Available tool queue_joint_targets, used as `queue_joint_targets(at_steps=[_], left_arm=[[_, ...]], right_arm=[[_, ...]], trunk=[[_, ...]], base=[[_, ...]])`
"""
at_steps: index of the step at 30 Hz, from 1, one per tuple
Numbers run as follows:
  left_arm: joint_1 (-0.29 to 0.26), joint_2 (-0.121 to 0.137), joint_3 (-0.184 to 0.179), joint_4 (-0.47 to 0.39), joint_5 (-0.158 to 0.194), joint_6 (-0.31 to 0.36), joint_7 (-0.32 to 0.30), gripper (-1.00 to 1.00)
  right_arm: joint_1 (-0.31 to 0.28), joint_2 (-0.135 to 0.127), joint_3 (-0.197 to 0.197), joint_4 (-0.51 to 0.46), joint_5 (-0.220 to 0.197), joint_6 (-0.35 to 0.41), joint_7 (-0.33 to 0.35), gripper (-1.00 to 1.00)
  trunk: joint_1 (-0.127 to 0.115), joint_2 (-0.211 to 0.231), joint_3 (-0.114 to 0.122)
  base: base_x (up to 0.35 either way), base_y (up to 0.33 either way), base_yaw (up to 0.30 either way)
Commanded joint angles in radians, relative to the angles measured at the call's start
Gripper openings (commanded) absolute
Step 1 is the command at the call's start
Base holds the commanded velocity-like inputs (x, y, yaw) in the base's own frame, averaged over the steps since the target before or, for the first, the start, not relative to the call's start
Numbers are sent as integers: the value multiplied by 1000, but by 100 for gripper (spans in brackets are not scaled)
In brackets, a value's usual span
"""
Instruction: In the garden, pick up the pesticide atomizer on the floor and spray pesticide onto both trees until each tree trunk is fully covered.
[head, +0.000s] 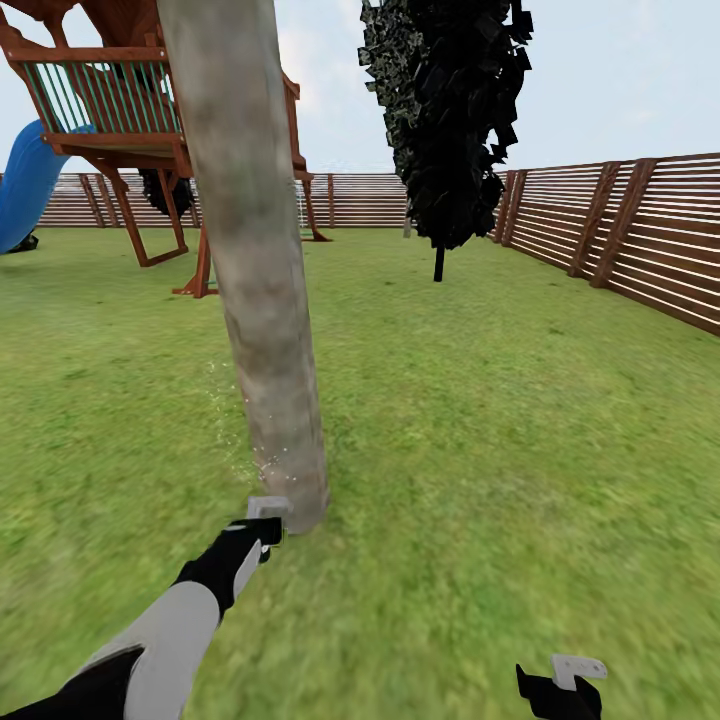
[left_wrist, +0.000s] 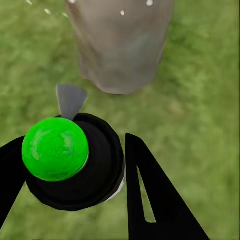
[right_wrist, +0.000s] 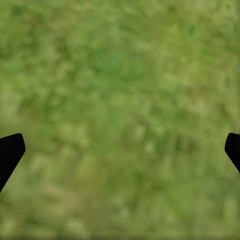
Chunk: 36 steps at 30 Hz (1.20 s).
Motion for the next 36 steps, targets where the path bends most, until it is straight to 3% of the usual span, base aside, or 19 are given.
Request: queue_joint_targets(at_steps=[1, 3, 5, 7, 10, 11, 13, 15, 18, 20, 22, 25, 28, 31, 33, 36], left_arm=[[7, 12, -3, -85, 0, 7, -4, -100], [10, 60, -3, -135, 1, 30, -5, -100], [10, 72, -5, -145, 1, 40, -5, -100], [9, 61, -29, -148, 1, 45, -6, -100], [3, 13, -93, -150, 2, 66, -6, -100], [-2, -2, -103, -149, 5, 71, -5, -100], [-5, -6, -108, -150, 6, 91, -5, -100], [-3, 5, -107, -190, 5, 117, -6, -100], [9, 63, -103, -309, 7, 173, -34, -100], [10, 71, -111, -337, 5, 202, -83, -100], [11, 59, -126, -345, 3, 209, -102, -100], [10, 18, -189, -348, 4, 213, -103, -100], [9, 0, -202, -380, 7, 246, -105, -100], [10, 11, -194, -450, 7, 287, -106, -100], [10, 38, -190, -469, 8, 292, -108, -100], [11, 72, -192, -493, 8, 313, -181, -100]], right_arm=[[0, 0, 0, 0, 0, 0, 0, 100], [0, 0, 1, 0, 0, 0, 0, 100], [0, 0, 1, 0, 0, 0, 0, 100], [0, 0, 1, 0, 0, 0, 0, 100], [0, 0, 0, 0, 0, 0, 0, 100], [0, 0, 1, 0, 0, 0, 0, 100], [0, 0, 1, 0, 0, 0, 0, 100], [0, 0, 1, 0, 0, 0, 0, 100], [0, 0, 1, 0, 0, 0, 0, 100], [0, 0, 1, 1, 0, 0, 0, 100], [0, 0, 1, 0, 0, 0, 0, 100], [0, 0, 1, 0, 0, 0, 0, 100], [0, 0, 1, 0, 0, 0, 0, 100], [0, 0, 1, 0, 0, 0, 0, 100], [0, 0, 1, 0, 0, 0, 0, 100], [0, 0, 1, 0, 0, 0, 0, 100]], trunk=[[0, 0, 0], [0, 0, 0], [0, 0, 0], [0, 0, 0], [0, 0, 0], [0, 0, 0], [0, 0, 0], [0, 0, 0], [0, 0, 0], [0, 0, 0], [0, 0, 0], [0, 0, 0], [0, 0, 0], [0, 0, 0], [0, 0, 0], [0, 0, 0]], base=[[0, 0, 0], [0, 0, 0], [0, 0, 0], [0, 0, 0], [0, 0, 0], [0, 0, 0], [0, 0, 0], [0, 0, 0], [0, 0, 0], [0, 0, 0], [0, 0, 0], [0, 0, 0], [0, 0, 0], [0, 0, 0], [0, 0, 0], [0, 0, 0]])
